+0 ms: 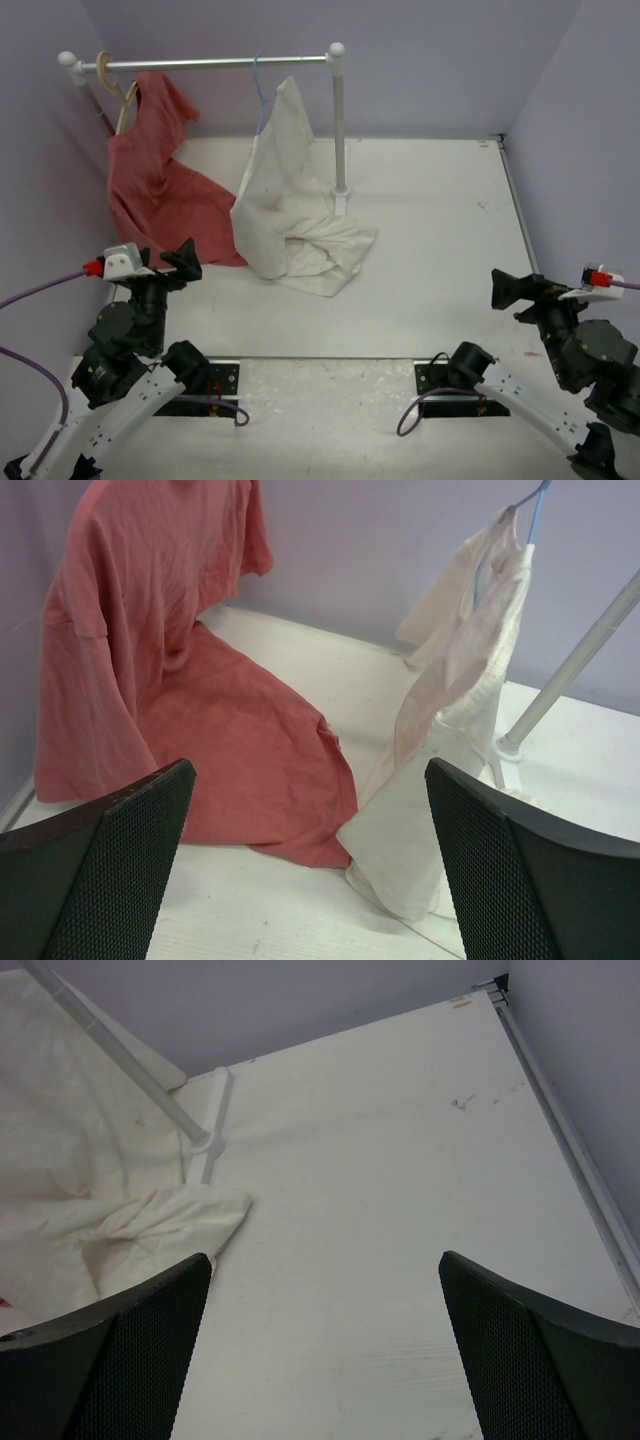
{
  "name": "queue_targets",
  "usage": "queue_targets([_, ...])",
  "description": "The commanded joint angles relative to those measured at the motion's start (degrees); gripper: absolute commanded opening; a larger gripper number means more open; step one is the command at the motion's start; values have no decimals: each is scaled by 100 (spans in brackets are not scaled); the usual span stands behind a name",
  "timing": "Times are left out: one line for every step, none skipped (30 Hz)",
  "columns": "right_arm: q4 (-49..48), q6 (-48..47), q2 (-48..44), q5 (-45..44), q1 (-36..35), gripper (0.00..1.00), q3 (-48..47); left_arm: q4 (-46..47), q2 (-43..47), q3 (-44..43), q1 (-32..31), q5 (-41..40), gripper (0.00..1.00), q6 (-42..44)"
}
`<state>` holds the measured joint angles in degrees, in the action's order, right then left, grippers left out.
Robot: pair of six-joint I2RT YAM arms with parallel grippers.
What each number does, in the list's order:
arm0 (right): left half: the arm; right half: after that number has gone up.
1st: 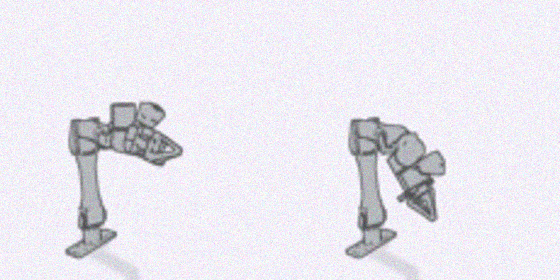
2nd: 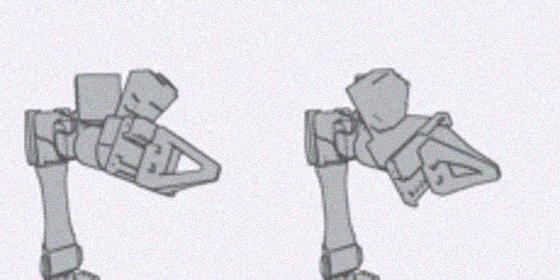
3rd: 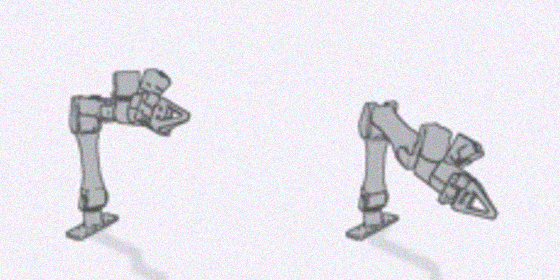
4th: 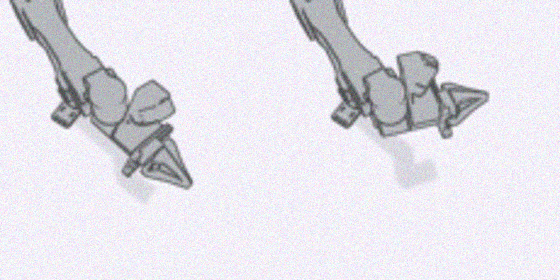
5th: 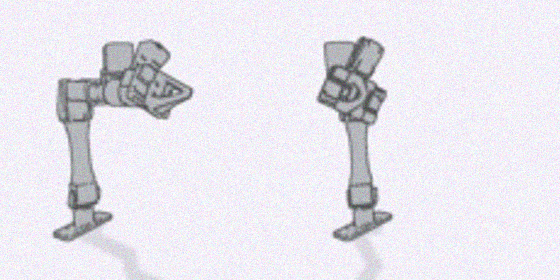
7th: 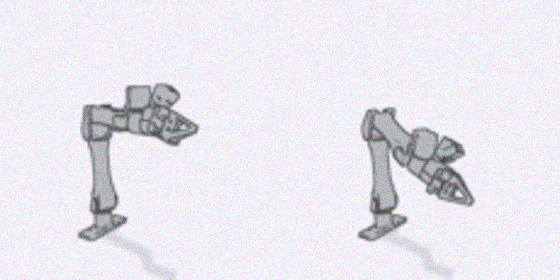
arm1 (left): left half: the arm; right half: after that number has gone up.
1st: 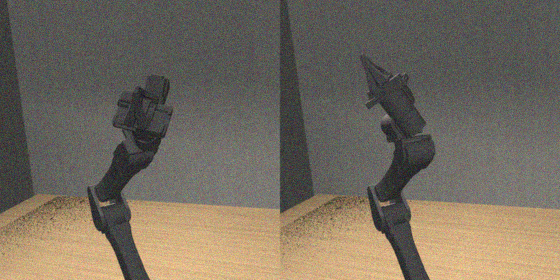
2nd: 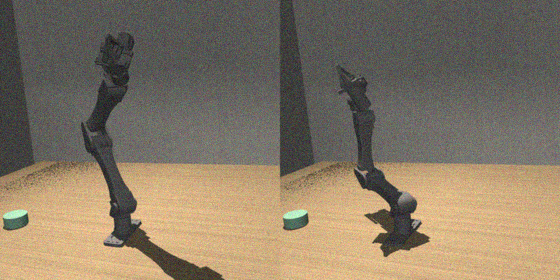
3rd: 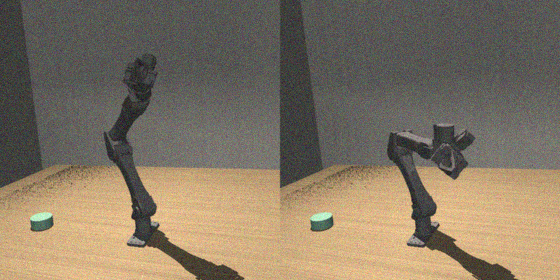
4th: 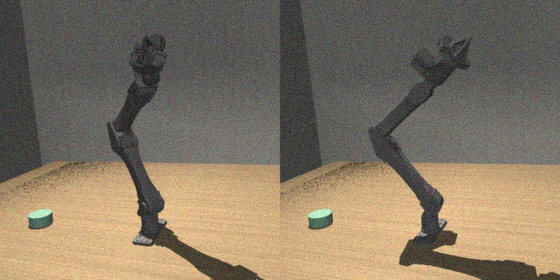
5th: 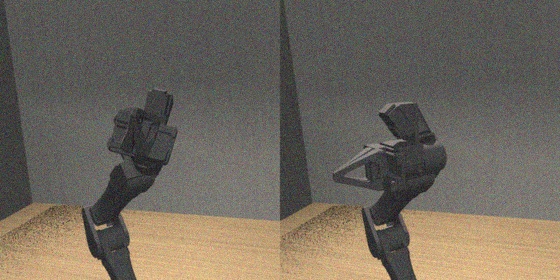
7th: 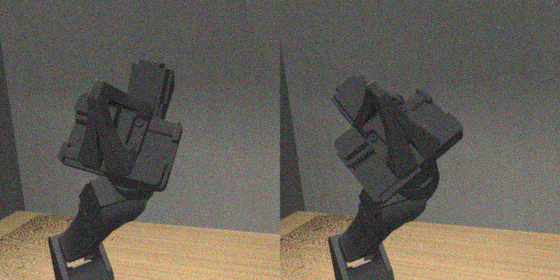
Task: Place the t-shirt on the hanger
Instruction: Reset both arms
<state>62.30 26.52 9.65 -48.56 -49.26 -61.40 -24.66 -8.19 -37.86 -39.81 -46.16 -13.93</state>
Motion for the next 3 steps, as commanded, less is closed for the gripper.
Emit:
queue_targets([-182,19,55,-189,-14,99,41,244,-60,33,44,73,100,58])
queue_targets([-175,20,71,-189,-14,99,49,259,-60,33,44,89,100,74])
queue_targets([-174,20,88,-189,-14,99,50,260,-60,41,44,90,100,75])
